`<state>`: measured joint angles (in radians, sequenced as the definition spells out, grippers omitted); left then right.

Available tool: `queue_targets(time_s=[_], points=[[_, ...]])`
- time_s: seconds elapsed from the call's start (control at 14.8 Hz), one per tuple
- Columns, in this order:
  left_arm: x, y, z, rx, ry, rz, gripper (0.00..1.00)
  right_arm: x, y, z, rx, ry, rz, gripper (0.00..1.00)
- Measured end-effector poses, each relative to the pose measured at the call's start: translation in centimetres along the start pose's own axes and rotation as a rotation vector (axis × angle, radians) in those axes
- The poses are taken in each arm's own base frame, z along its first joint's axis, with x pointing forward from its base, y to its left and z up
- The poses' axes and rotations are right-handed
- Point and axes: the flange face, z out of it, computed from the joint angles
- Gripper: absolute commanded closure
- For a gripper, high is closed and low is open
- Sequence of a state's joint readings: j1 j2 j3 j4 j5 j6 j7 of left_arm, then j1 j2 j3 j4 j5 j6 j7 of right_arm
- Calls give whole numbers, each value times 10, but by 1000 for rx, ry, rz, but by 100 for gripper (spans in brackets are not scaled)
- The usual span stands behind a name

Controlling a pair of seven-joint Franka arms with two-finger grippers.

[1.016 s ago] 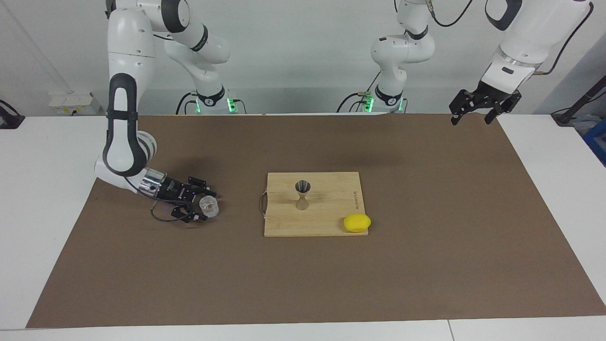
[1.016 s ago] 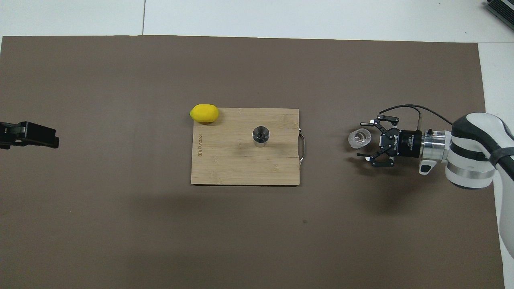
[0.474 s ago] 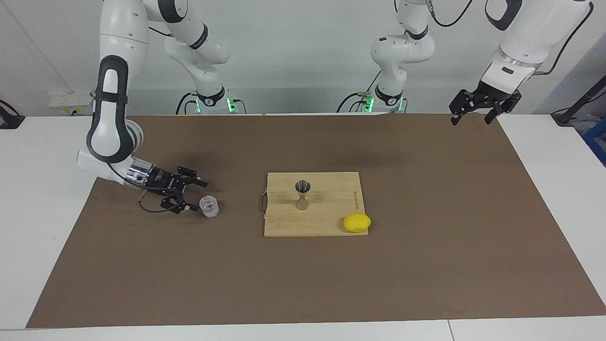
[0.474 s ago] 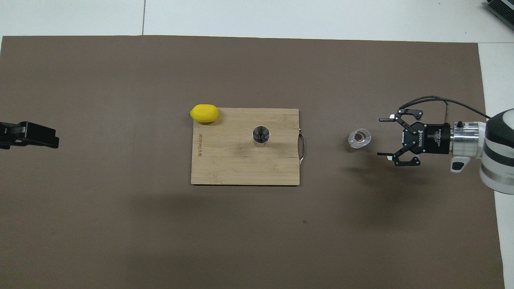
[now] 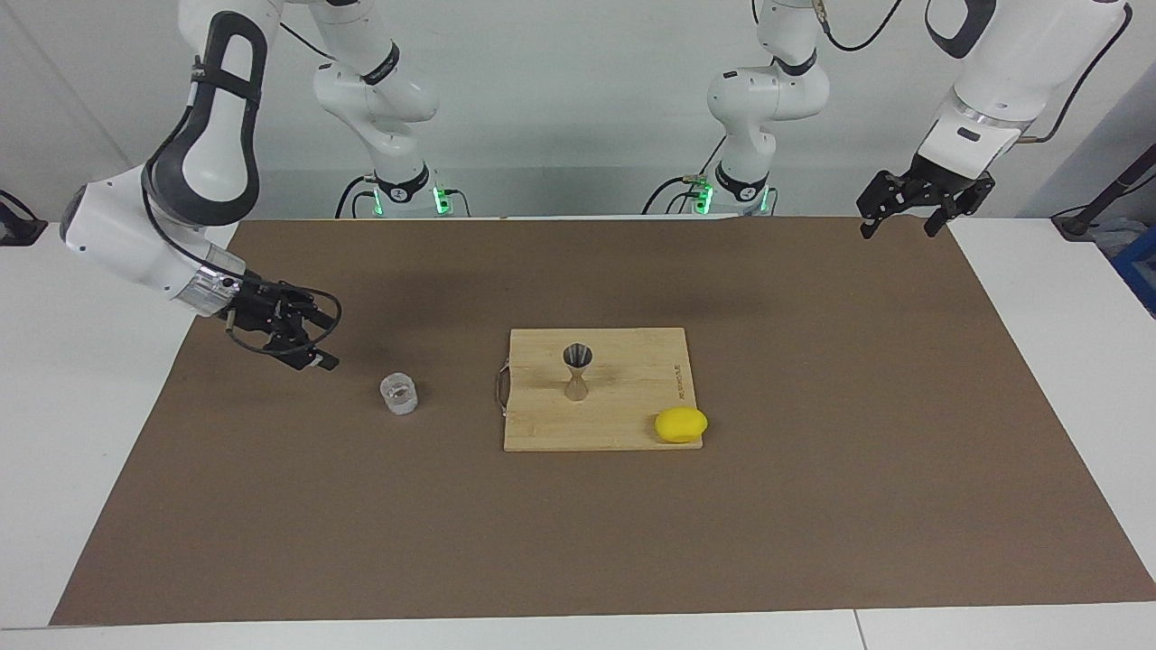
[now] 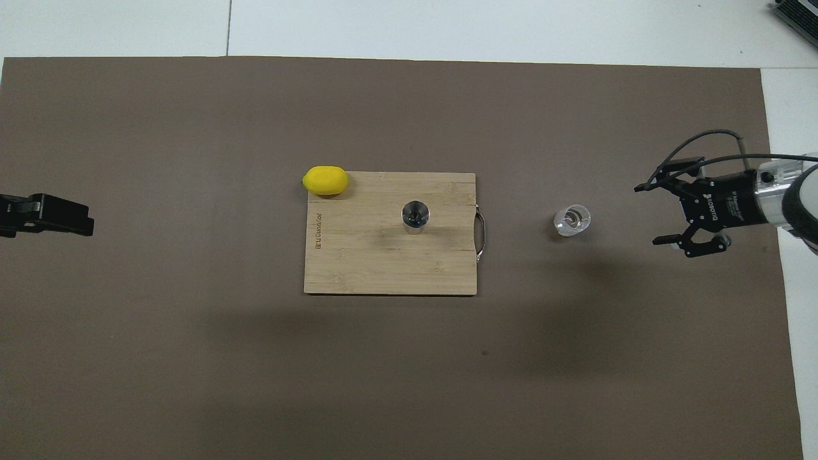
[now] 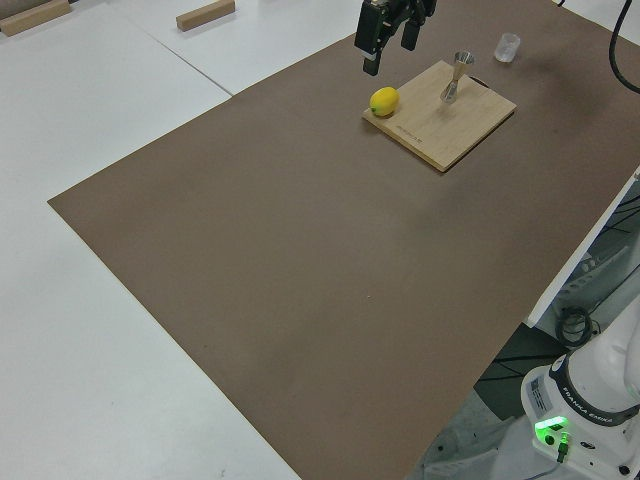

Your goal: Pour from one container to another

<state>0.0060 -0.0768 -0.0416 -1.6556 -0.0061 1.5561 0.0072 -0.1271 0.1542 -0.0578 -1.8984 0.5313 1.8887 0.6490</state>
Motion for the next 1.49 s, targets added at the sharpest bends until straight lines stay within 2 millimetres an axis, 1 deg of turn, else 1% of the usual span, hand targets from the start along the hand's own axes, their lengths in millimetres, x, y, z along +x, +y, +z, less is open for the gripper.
queue_targets(time_s=[0.14,0.2,0.34,0.41,0.47,0.61,0.75,1.02,1.15,1.22,1.29,1.49], points=[[0,0,0,0,0,0,0,-19,-18,5,-141,125,-235,0],[0,0,0,0,0,0,0,-32,-29,9,-210,183,-352,0],[0,0,0,0,0,0,0,-66,-50,15,-308,258,-534,0],[0,0,0,0,0,0,0,-81,-58,13,-339,289,-607,0],[0,0,0,0,0,0,0,-92,-64,6,-359,321,-664,0],[0,0,0,0,0,0,0,-107,-73,-22,-361,382,-728,0],[0,0,0,0,0,0,0,-120,-69,-53,-364,401,-759,0],[0,0,0,0,0,0,0,-147,-52,-116,-408,358,-776,0],[0,0,0,0,0,0,0,-163,-50,-144,-422,337,-768,0],[0,0,0,0,0,0,0,-167,-50,-150,-427,330,-765,0],[0,0,0,0,0,0,0,-167,-48,-151,-434,320,-760,0],[0,0,0,0,0,0,0,-164,-48,-142,-447,303,-758,0]])
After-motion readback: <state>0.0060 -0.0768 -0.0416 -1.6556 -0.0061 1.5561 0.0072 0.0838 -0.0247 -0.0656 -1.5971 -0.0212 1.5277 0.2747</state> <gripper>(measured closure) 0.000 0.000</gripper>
